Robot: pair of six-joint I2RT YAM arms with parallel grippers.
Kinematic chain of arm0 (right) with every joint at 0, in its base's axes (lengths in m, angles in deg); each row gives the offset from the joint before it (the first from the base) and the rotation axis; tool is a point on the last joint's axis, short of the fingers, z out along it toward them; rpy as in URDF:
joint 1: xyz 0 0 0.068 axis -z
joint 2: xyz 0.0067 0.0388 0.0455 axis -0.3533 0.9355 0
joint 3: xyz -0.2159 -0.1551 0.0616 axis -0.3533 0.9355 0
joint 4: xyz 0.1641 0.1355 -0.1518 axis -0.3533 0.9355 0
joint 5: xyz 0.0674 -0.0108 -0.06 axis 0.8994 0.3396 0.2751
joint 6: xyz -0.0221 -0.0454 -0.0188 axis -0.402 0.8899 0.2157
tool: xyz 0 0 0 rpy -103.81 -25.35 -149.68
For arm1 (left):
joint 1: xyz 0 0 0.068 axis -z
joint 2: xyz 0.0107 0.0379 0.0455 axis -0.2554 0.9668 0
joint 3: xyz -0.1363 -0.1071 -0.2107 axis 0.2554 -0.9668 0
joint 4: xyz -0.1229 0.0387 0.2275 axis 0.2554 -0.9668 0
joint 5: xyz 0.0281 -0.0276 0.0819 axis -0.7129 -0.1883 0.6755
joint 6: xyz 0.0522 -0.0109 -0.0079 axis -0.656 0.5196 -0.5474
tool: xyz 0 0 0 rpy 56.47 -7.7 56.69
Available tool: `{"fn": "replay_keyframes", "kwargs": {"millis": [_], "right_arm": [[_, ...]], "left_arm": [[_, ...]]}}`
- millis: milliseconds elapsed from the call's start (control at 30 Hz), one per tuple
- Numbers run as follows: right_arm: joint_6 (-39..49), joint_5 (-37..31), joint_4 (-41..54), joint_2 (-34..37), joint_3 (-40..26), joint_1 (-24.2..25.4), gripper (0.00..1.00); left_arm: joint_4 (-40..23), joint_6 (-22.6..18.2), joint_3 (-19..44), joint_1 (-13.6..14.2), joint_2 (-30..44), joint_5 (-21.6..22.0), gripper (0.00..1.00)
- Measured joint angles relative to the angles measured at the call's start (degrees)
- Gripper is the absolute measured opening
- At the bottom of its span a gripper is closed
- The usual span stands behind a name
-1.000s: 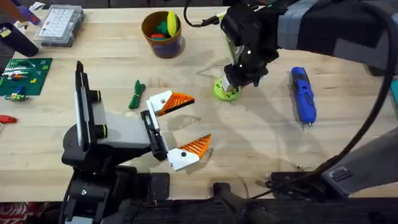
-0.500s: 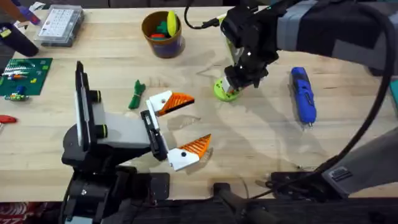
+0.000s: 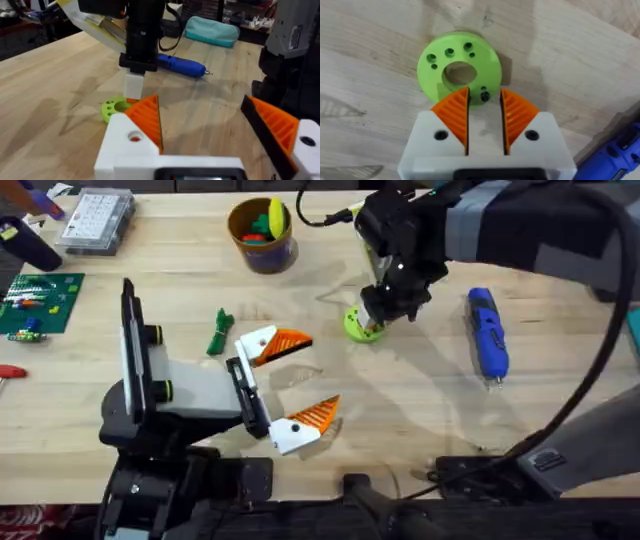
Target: Pick up the gripper from the table and insert it into the empty holder that is missing its gripper. Then pick up a screw, insert it into the mounting hole, and use the screwdriver to tighten it. Finally, clean up the table by picking up the vegetable and placing it into the bucket.
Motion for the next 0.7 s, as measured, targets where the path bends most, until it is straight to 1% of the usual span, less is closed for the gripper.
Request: {"fn": "replay_keyframes", "kwargs": {"millis": [133,267,433,633,700], "right_arm": [[0.0,0.0,0.0,0.0,0.0,0.0,0.294],[0.0,0.0,0.0,0.0,0.0,0.0,0.187],[0.0,0.0,0.0,0.0,0.0,0.0,0.123],[0.0,0.0,0.2,0.0,0.0,0.0,0.112],[0.0,0.0,0.2,0.0,0.0,0.0,0.095]], "left_arm": [[0.0,0.0,0.0,0.0,0.0,0.0,0.99],[0.0,0.0,0.0,0.0,0.0,0.0,0.99],[0.0,0.0,0.0,0.0,0.0,0.0,0.99],[0.0,0.0,0.0,0.0,0.0,0.0,0.99],[0.0,0.0,0.0,0.0,0.0,0.0,0.99]]}}
